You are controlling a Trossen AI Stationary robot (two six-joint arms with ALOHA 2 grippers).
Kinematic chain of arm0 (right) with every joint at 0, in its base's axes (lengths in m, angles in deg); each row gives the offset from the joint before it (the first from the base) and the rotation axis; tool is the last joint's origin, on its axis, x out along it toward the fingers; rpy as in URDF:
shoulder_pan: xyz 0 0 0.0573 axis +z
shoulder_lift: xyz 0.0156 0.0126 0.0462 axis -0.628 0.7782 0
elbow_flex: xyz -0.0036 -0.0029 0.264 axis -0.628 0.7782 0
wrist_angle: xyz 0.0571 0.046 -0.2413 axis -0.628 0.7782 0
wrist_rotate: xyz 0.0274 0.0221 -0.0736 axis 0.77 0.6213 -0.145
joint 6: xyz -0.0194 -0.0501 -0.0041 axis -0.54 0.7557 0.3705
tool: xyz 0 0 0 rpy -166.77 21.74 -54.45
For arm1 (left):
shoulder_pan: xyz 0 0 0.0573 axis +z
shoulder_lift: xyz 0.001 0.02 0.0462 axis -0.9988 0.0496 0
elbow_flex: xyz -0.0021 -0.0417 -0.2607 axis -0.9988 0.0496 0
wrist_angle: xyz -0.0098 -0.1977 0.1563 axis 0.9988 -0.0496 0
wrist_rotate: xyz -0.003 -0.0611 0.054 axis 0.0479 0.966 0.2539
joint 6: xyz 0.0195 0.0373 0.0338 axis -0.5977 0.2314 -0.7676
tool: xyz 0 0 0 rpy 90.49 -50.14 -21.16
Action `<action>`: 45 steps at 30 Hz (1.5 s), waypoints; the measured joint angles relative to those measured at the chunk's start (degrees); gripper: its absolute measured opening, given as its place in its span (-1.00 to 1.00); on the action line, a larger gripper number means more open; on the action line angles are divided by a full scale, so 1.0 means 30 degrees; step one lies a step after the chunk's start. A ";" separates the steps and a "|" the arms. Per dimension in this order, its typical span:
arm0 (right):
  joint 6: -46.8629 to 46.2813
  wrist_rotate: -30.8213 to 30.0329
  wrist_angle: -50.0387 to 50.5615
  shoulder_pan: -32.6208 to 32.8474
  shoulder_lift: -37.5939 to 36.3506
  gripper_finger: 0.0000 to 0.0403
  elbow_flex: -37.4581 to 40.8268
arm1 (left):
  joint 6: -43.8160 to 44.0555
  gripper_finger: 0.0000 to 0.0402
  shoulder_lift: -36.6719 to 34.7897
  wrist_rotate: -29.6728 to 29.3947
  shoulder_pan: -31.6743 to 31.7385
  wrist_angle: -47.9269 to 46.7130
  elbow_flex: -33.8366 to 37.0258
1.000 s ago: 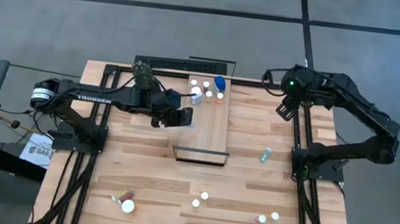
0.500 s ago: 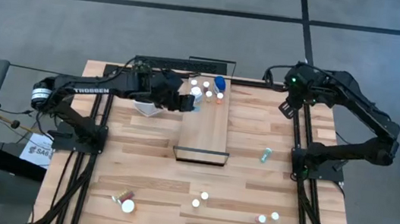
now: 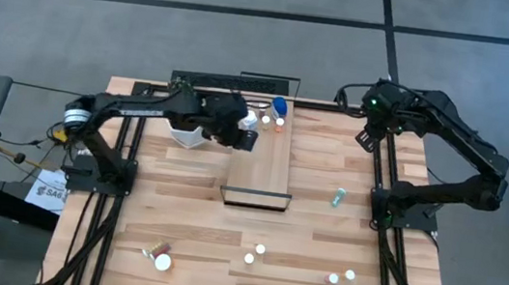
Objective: Pick and place medicine bottles onto shelf by color
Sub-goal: Put the blue pill bottle on the shelf
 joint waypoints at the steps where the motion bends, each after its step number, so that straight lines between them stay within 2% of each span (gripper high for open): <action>1: 0.0002 0.0004 -0.0005 0.0000 -0.0021 -0.05 0.0000 | -0.0408 -0.50 0.0460 -0.0139 0.0000 -0.0848 -0.0637; 5: 0.0146 -0.0002 0.0002 -0.0022 -0.0078 -0.05 0.0000 | -0.2132 -0.50 0.2470 -0.1082 0.0058 -0.3796 -0.3310; 10: 0.0348 -0.0002 0.0004 -0.0272 -0.0078 -0.05 0.0000 | -0.4388 -0.50 0.4864 -0.1409 0.0164 -0.6025 -0.6264; 18: 0.0413 -0.0009 0.0002 -0.0379 -0.0078 -0.05 0.0000 | -0.6859 -0.50 0.7684 -0.2140 0.0412 -0.9166 -0.9361; 30: 0.0342 -0.0002 -0.0354 -0.0375 -0.0042 -0.05 0.0000 | -0.8578 -0.50 0.8348 -0.3145 0.1430 -0.9894 -0.9686; 45: 0.0335 0.0005 -0.3840 -0.0372 -0.0027 -0.05 0.0000 | -0.9319 -0.50 0.8341 -0.2572 0.1319 -1.0206 -0.9686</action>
